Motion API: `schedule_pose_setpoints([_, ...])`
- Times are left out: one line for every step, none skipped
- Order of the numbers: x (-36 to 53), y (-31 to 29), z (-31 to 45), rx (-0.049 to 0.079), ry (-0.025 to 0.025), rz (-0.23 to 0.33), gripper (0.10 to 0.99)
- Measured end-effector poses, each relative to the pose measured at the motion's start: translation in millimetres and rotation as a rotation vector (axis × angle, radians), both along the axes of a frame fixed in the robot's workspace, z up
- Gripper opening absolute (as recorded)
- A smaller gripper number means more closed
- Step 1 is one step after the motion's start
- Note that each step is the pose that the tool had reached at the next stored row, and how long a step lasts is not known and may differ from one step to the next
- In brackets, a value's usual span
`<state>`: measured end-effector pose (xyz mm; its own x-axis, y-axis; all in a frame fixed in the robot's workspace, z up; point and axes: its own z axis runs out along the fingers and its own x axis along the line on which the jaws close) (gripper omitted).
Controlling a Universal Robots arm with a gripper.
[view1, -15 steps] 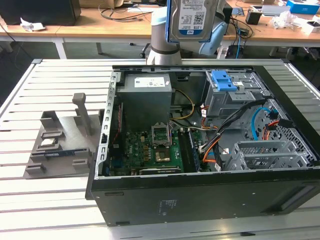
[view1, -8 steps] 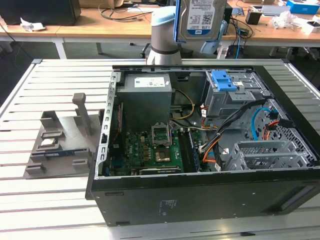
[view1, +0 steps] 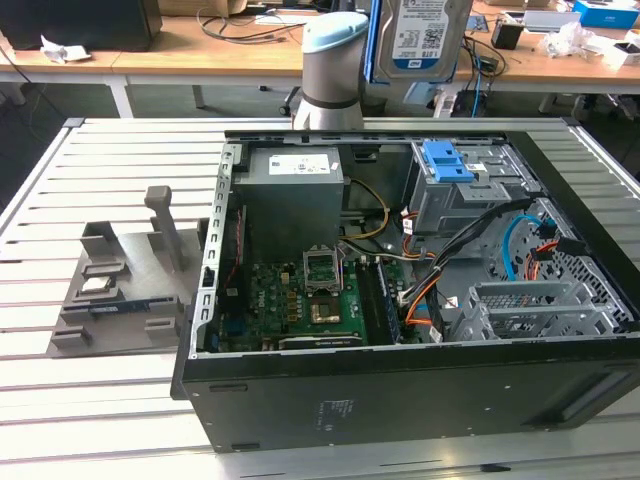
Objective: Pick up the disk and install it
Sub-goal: 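Pick up the disk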
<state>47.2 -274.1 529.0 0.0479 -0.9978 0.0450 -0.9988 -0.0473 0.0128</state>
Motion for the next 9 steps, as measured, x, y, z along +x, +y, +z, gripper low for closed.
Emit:
schedule_pose_setpoints([3.7,0.3,0.0,0.000,0.0000,0.000,0.365])
schedule_pose_setpoints([7.1,0.6,0.0,0.000,0.0001,0.000,0.365])
schedule_pose_setpoints([9.4,0.7,0.0,0.000,0.0001,0.000,0.365])
schedule_pose_setpoints([12.3,0.9,0.0,0.000,0.0001,0.000,0.365])
schedule_pose_setpoints([14.3,1.0,0.0,0.000,0.0001,0.000,0.365])
schedule_pose_setpoints([17.9,1.2,0.0,0.000,0.0001,0.000,0.365])
schedule_pose_setpoints([22.0,1.4,0.0,0.000,0.0001,0.000,0.365])
schedule_pose_setpoints([26.0,1.7,0.0,0.000,0.0002,0.000,0.365])
schedule_pose_setpoints([28.3,1.9,0.0,0.000,0.0002,0.000,0.365])
